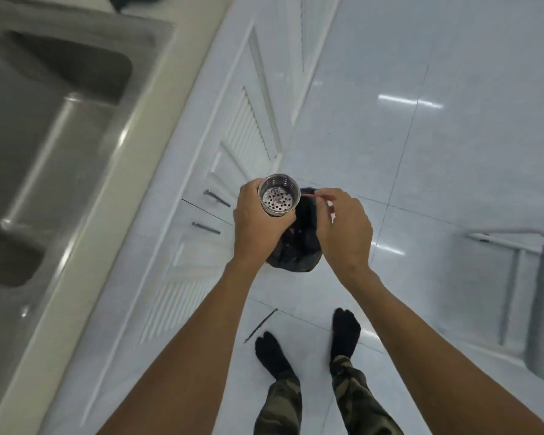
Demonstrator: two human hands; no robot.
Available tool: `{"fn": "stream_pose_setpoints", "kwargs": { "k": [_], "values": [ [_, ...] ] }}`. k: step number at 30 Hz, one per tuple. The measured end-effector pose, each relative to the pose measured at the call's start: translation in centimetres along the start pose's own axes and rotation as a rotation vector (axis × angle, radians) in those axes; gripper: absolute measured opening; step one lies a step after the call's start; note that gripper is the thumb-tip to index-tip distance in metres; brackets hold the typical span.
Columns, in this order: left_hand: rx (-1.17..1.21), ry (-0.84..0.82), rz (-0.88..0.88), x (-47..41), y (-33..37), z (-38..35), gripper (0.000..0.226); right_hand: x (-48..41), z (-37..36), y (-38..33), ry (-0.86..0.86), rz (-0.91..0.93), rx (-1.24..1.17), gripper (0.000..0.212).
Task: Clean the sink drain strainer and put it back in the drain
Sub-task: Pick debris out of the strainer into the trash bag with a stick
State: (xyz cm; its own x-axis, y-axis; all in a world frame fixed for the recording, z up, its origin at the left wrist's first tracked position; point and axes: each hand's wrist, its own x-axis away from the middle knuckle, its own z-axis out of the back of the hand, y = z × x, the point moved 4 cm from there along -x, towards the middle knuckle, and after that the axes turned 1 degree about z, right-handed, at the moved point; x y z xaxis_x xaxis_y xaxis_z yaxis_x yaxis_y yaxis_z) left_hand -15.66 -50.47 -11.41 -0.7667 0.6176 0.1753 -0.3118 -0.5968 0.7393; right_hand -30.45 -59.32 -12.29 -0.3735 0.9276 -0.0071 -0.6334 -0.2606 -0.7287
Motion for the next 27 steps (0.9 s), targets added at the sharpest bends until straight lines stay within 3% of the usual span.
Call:
{"fn": "stream_pose_setpoints", "kwargs": {
  "k": [7, 13, 19, 27],
  "values": [
    [0.112, 0.094, -0.071, 2.7, 9.9, 9.7, 0.084, -0.5, 8.8, -11.4, 0.11, 0.11, 0.028, 0.015],
    [0.195, 0.17, -0.084, 4.8, 13.1, 18.5, 0.1, 0.7, 13.5, -20.3, 0.218, 0.231, -0.016, 0.014],
    [0.186, 0.278, -0.049, 5.1, 11.2, 28.2, 0.097, 2.1, 12.2, -31.1, 0.207, 0.391, -0.071, 0.013],
    [0.071, 0.432, 0.096, 2.6, 0.9, 37.7, 0.095, 3.4, 3.3, -39.8, 0.025, 0.584, -0.134, 0.015]
  ]
}}
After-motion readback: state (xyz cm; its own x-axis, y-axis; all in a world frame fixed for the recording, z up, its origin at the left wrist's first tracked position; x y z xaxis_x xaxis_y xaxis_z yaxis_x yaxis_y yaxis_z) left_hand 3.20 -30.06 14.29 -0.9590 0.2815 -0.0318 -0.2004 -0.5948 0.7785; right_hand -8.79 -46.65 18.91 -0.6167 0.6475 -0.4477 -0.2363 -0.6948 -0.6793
